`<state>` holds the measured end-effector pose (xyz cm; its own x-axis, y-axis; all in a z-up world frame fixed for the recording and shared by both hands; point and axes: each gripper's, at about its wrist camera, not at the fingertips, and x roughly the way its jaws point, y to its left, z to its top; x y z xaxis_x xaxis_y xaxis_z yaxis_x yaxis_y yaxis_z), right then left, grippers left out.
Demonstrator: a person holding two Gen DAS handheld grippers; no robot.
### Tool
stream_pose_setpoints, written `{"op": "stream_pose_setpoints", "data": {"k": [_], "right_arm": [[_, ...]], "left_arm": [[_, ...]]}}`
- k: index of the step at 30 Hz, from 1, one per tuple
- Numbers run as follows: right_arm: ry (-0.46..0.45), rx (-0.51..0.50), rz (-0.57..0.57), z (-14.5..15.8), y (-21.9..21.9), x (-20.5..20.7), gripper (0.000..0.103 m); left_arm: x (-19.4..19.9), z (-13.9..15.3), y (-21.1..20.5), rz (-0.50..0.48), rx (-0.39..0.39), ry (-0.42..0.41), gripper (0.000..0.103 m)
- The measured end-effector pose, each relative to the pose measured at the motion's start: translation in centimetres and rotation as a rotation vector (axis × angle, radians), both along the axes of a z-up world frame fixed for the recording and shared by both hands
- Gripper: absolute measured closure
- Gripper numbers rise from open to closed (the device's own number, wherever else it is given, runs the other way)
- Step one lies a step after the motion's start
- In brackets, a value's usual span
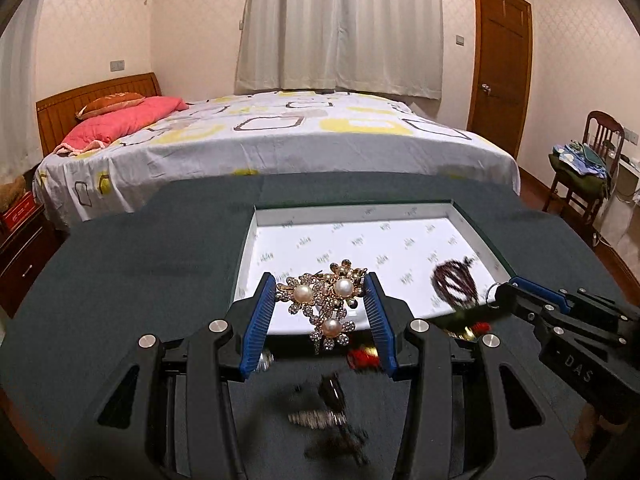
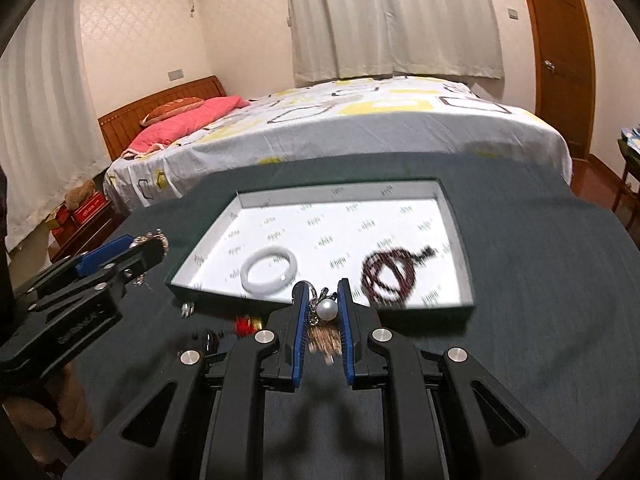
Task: Organize jewelry
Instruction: 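Carry the brooch with the left tool over the box while the right tool carries the ring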
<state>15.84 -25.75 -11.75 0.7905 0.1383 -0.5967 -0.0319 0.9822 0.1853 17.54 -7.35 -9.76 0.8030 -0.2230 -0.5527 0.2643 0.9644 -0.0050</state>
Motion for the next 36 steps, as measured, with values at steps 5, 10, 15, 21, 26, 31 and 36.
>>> {"op": "stream_pose_setpoints", "data": {"k": [5,10,15,21,26,31,36], "right_arm": [[-0.005,0.000,0.012,0.1,0.6,3.5,0.088],[-0.009,-0.005,0.014,0.0,0.8,7.7,0.088],[0.000,-0.015,0.005,-0.5,0.3,11.7,0.088],[0.066,-0.010,0.005,-1.9,-0.6,16.3,0.088],[0.155,-0.011,0.014,-3.6,-1.2,19.4,0.088],[0.261,0.017,0.032,-5.2,-1.4,21.0,0.088],[0.326,-0.009,0.037,-5.9,-1.1,21.5,0.088]], "left_arm": [[3.9,0.0,-0.2,0.014,0.018,-0.021,0.059],[8.7,-0.1,-0.8,0.018,0.034,-0.031,0.059],[12.6,-0.8,-1.5,0.013,0.049,-0.018,0.059],[17.7,-2.8,-2.7,0.004,0.061,0.072,0.059],[20.7,-4.4,-3.5,-0.001,0.087,0.155,0.059],[22.7,-5.8,-4.1,-0.003,0.110,0.222,0.059],[23.6,-7.1,-4.0,-0.015,0.117,0.324,0.059]]}}
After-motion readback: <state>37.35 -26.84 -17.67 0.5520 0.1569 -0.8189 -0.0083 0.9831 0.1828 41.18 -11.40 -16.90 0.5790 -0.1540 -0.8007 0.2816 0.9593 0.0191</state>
